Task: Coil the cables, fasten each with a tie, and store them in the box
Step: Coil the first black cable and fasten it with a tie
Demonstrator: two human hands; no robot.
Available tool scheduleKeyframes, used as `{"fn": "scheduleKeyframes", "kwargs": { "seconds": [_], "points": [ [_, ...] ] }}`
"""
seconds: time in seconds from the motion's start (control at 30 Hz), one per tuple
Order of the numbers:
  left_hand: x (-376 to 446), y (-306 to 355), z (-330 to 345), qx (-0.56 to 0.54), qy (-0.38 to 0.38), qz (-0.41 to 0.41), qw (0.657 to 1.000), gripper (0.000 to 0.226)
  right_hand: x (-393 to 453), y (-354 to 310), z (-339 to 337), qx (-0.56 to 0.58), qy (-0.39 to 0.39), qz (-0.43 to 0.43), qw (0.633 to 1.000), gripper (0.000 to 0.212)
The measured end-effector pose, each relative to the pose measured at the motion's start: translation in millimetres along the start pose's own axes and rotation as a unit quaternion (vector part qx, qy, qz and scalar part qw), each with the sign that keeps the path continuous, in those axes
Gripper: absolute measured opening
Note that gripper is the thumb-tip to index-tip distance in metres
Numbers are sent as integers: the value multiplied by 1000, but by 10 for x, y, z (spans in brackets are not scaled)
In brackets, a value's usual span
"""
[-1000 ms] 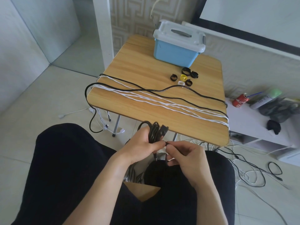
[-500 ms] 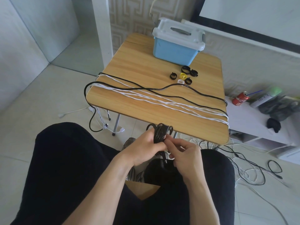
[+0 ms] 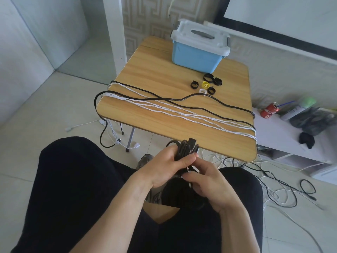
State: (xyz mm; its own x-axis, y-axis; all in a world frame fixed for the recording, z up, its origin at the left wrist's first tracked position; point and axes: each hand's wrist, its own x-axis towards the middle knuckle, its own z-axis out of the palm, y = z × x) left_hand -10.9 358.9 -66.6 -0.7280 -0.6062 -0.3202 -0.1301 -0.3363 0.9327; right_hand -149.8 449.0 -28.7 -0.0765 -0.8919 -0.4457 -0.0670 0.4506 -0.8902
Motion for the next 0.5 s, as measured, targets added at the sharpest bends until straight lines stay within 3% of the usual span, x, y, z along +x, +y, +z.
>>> {"fn": "scheduleKeyframes", "kwargs": {
  "seconds": [0.13, 0.33, 0.5],
  "points": [
    [37, 43, 52, -110, 19, -29, 993, 28, -7, -26, 80, -11, 25, -44, 999, 18],
    [17, 76, 115, -259, -52, -56, 963, 52, 87, 119, 152, -65, 162, -77, 982, 19],
    [52, -11, 55, -287, -95, -52, 952, 55, 58, 128, 116, -30, 150, -91, 984, 10]
  ]
}}
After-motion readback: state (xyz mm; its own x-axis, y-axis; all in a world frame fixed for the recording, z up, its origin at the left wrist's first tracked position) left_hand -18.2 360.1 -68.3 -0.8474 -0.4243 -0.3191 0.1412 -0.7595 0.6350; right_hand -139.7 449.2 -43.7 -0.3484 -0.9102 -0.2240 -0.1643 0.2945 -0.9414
